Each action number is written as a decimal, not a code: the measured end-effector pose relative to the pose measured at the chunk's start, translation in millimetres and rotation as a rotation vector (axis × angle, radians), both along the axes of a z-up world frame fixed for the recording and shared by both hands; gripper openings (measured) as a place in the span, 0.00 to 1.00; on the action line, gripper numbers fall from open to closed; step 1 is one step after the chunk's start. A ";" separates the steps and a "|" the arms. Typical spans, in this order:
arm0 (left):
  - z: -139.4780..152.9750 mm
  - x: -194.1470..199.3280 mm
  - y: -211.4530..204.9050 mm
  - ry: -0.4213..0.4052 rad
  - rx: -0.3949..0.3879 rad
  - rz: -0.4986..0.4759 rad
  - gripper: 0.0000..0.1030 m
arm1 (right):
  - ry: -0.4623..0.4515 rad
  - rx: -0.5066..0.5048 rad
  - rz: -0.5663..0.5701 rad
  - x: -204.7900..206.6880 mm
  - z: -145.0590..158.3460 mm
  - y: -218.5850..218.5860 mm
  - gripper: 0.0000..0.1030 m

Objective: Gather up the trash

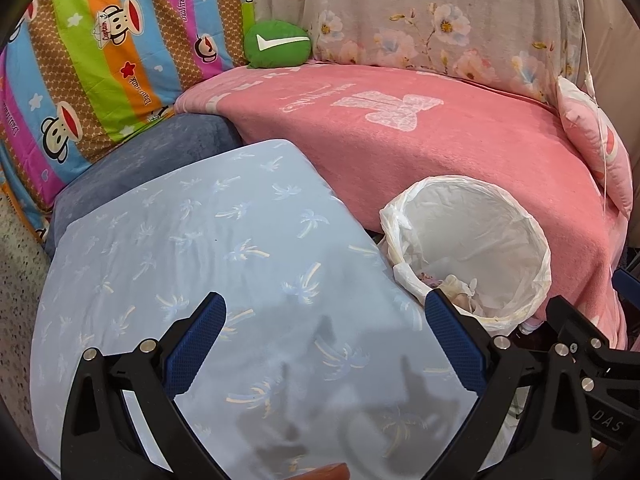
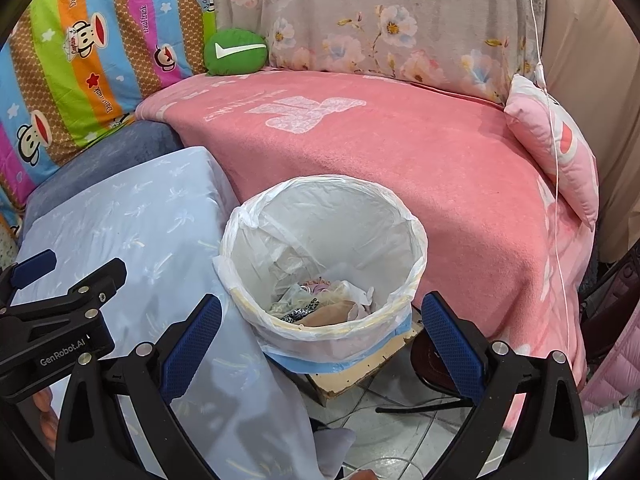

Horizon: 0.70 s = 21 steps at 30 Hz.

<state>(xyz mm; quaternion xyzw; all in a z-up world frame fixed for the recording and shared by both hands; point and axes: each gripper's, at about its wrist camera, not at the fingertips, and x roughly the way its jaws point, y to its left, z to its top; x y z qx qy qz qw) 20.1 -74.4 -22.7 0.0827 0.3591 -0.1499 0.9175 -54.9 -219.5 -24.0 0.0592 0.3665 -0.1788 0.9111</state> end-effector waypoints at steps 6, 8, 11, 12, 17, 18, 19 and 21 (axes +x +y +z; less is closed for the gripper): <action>1.0 -1.7 -4.0 -0.012 0.009 -0.002 0.93 | 0.001 0.002 0.000 -0.2 -0.3 -1.6 0.95; 1.1 -2.4 -5.4 -0.016 0.012 -0.006 0.93 | 0.001 0.002 0.000 -0.3 -0.3 -1.8 0.95; 1.0 -2.6 -7.0 -0.019 0.016 -0.008 0.93 | 0.002 0.002 -0.001 -0.3 -0.6 -2.0 0.95; 0.9 -2.7 -7.1 -0.019 0.017 -0.007 0.93 | 0.001 0.003 0.000 -0.3 -0.5 -2.0 0.95; 0.9 -2.8 -7.4 -0.020 0.018 -0.007 0.93 | 0.000 0.004 -0.002 -1.3 -1.8 -3.1 0.95; 0.6 -3.0 -7.5 -0.020 0.018 -0.007 0.93 | -0.001 0.003 -0.002 -1.7 -2.4 -3.4 0.95; 0.4 -2.9 -7.6 -0.019 0.018 -0.006 0.93 | -0.001 0.005 -0.001 -1.7 -2.4 -3.7 0.95; 0.0 -2.7 -7.4 -0.016 0.018 -0.001 0.93 | -0.002 0.006 0.000 -2.5 -2.6 -4.3 0.95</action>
